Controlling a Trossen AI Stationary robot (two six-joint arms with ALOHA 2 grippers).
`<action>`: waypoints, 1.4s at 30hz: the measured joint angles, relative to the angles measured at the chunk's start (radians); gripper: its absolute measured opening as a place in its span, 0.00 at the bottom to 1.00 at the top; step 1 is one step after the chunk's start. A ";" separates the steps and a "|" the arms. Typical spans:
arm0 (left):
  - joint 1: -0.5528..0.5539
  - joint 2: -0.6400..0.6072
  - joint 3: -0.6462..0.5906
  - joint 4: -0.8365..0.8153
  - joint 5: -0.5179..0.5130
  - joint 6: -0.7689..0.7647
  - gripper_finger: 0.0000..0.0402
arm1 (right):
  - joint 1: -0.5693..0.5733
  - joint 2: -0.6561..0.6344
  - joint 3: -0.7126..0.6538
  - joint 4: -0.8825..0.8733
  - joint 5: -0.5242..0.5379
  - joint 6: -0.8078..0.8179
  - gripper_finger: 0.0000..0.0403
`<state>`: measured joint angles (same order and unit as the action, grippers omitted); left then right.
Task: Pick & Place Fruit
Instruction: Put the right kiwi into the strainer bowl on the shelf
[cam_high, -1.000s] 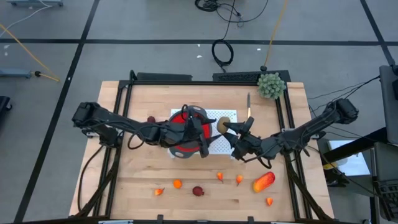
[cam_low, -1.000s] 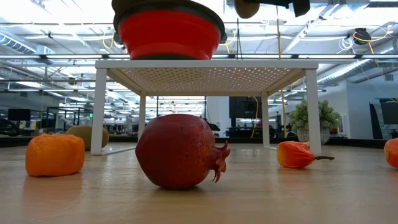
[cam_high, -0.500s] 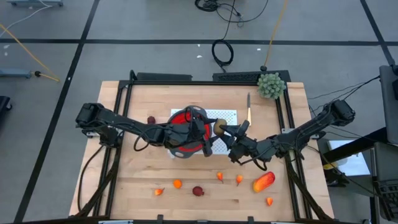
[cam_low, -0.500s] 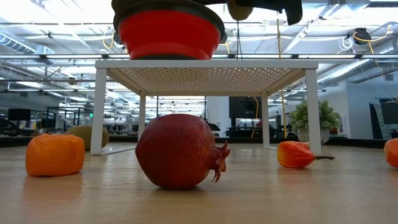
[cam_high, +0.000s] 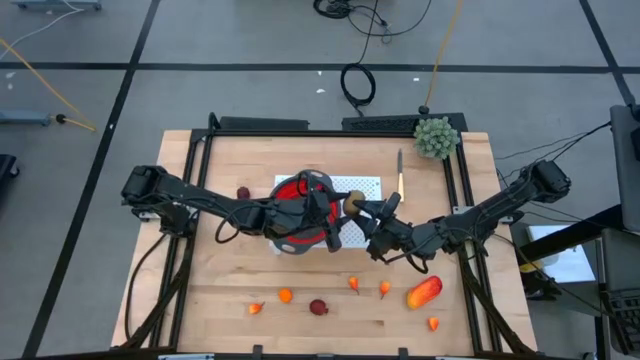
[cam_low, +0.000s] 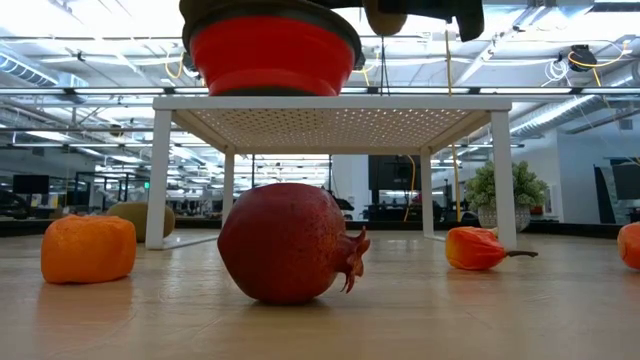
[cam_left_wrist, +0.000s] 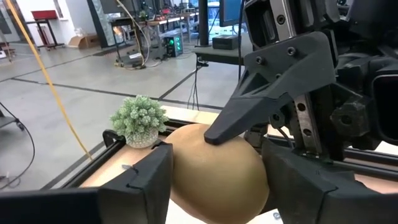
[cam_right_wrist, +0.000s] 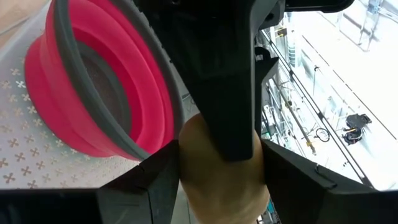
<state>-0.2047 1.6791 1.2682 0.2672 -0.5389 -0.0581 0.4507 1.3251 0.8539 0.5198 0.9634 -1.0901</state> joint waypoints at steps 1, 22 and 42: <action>0.000 0.000 0.000 0.000 0.000 0.000 0.51 | 0.000 0.000 0.000 0.000 0.000 0.000 0.50; -0.012 0.000 0.000 -0.001 -0.006 0.015 0.43 | 0.000 0.000 0.000 0.002 0.001 -0.005 0.52; -0.019 -0.005 0.000 -0.011 -0.068 0.058 0.43 | 0.032 0.000 0.000 0.002 0.063 -0.031 0.58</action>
<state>-0.2237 1.6742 1.2678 0.2563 -0.6064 0.0003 0.4829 1.3247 0.8539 0.5222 1.0268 -1.1210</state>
